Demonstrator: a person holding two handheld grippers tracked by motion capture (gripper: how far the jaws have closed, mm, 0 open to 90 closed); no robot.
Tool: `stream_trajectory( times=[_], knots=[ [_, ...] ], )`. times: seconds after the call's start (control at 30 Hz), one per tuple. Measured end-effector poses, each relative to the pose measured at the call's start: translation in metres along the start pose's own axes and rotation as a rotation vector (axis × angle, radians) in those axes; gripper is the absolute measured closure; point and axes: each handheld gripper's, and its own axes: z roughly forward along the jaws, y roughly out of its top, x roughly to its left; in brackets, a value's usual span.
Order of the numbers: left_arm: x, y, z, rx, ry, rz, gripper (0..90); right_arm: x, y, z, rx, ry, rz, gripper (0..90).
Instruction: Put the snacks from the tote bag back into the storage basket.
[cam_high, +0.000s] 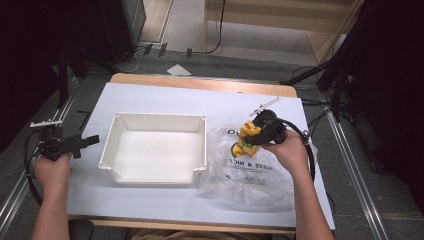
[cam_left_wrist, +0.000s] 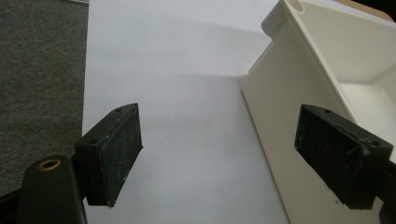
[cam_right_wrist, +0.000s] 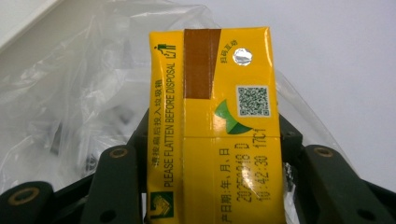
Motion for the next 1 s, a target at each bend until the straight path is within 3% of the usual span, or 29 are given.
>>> stream_trajectory(
  times=[0.3, 0.63, 0.8, 1.0],
  knots=[
    [0.002, 0.0, 0.001, 0.001, -0.001, -0.009, 15.9, 0.007, 0.008, -0.008, -0.009, 0.035, -0.047, 51.8],
    [0.003, -0.001, 0.001, 0.003, -0.002, -0.01, 15.9, 0.016, 0.015, -0.023, -0.075, 0.098, -0.131, 51.7],
    [0.003, -0.001, 0.001, 0.005, -0.003, -0.013, 15.9, 0.018, 0.019, -0.029, -0.094, 0.121, -0.141, 51.8],
    [0.003, -0.002, 0.0, 0.005, -0.004, -0.012, 15.9, 0.024, 0.024, -0.033, -0.113, 0.121, -0.172, 51.9]
  ],
)
